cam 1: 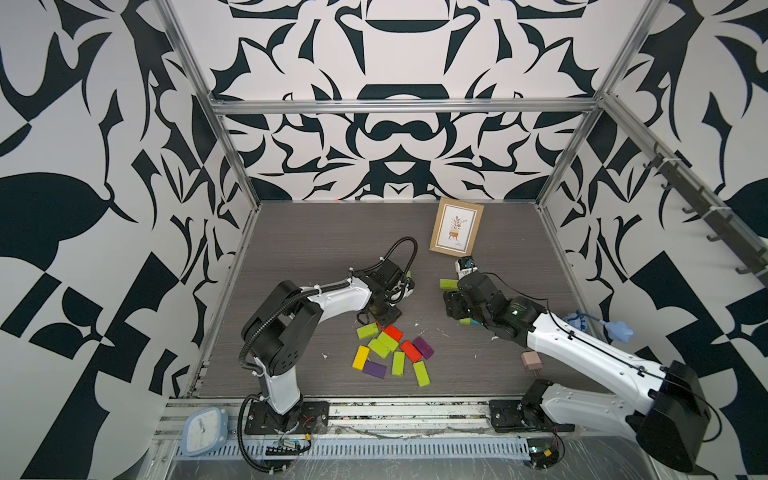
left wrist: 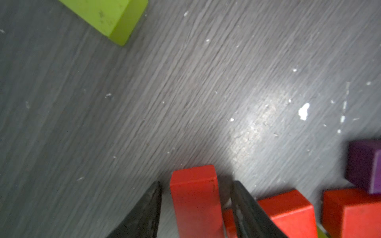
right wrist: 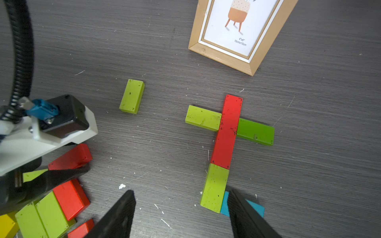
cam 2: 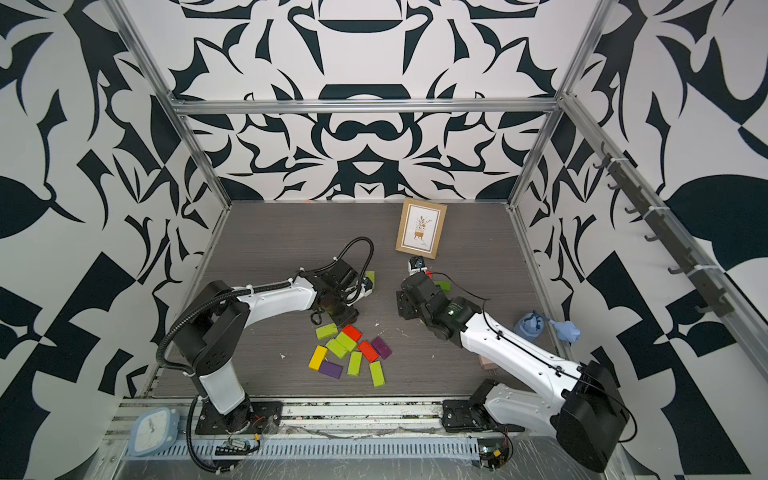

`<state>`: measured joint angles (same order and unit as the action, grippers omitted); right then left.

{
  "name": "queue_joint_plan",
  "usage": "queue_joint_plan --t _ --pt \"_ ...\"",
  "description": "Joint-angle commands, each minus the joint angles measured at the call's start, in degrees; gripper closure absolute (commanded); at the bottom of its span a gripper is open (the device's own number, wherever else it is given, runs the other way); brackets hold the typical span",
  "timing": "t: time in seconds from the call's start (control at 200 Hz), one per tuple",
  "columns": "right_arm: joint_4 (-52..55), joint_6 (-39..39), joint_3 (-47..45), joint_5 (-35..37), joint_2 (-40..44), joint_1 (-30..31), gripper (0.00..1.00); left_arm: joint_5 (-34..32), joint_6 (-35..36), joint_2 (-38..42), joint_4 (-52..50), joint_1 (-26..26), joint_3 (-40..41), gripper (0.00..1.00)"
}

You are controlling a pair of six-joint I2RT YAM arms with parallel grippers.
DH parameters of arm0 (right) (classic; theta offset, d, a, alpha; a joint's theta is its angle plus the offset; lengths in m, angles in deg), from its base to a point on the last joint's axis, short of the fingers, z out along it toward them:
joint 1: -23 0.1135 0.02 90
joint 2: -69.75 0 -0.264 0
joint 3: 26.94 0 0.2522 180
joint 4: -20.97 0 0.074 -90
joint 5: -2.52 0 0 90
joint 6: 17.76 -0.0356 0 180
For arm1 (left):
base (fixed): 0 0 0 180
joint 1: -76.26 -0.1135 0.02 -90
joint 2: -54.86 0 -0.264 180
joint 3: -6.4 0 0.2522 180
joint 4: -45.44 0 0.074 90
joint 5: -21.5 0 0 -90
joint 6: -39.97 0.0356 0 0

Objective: Assemble the letter t with building blocks
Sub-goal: Pick up the building block from the center of the board.

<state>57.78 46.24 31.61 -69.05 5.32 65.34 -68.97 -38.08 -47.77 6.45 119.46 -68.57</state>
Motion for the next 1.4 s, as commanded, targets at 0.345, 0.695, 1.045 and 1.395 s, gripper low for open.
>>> queue_joint_plan --t 0.345,0.695,1.045,1.395 --pt "0.0 -1.1 0.2 1.0 1.0 0.0 0.27 -4.3 -3.9 -1.7 -6.2 0.0 -1.3 0.41" --pt "0.8 -1.7 0.4 2.0 1.1 0.0 0.27 -7.9 -5.8 -1.6 -11.8 -0.1 -2.6 0.43" --pt "0.8 -2.1 0.5 2.4 0.6 0.0 0.27 -6.1 -7.9 -1.6 -11.4 -0.1 -1.4 0.49" --pt "2.2 -2.6 0.1 4.4 0.6 0.0 0.28 -5.7 -4.1 -2.1 -9.5 -1.0 -2.5 0.68"
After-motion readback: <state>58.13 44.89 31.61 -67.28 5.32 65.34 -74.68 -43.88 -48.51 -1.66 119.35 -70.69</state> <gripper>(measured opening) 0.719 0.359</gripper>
